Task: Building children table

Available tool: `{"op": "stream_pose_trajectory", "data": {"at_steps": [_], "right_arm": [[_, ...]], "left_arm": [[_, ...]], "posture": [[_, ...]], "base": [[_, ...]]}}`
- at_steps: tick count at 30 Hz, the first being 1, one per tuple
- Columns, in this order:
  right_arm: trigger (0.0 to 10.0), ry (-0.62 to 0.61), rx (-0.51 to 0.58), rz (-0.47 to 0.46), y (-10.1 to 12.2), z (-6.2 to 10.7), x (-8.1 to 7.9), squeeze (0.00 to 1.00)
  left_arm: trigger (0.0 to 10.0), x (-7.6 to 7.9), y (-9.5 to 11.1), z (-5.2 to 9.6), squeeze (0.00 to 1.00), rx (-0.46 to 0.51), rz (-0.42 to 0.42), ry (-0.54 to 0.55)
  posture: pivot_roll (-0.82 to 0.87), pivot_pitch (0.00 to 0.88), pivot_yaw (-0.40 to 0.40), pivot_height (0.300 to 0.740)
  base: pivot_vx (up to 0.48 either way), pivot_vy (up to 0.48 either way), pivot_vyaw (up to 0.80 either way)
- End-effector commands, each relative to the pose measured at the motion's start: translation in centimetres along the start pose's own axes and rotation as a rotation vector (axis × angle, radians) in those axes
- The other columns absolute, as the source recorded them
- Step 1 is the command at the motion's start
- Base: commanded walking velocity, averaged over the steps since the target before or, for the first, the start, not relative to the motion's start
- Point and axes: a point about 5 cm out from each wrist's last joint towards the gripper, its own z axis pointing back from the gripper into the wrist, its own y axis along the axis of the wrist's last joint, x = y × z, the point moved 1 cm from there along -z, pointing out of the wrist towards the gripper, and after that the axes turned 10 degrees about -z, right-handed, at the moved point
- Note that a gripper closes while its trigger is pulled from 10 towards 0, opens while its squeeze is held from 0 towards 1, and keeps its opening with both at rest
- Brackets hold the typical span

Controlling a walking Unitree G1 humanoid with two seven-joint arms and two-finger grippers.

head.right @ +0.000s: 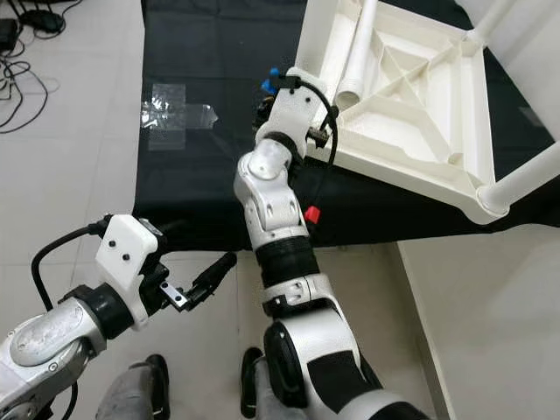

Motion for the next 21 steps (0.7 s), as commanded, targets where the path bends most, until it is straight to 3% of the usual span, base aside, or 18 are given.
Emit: {"op": "stream_pose_trajectory", "data": {"at_steps": [1,12,21], "right_arm": [[10.0,0.034,-0.013,0.009,-0.4,0.6,-0.2,0.0],[10.0,0.127,-0.038,0.031,-0.4,1.2,0.3,0.0],[10.0,0.187,-0.048,0.083,0.7,1.3,2.8,0.0]], "left_arm": [[10.0,0.5,-0.4,0.0,0.0,-0.008,0.013,-0.024],[10.0,0.4,-0.3,-0.1,0.0,-0.004,0.011,-0.019],[10.0,0.1,-0.3,0.0,0.0,-0.003,0.01,-0.017]], "posture": [[0.07,0.225,-0.127,0.74],[0.08,0.232,-0.128,0.74],[0.06,0.239,-0.124,0.74]], "base": [[0.0,0.0,0.0],[0.0,0.0,0.0],[0.0,0.0,0.0]]}}
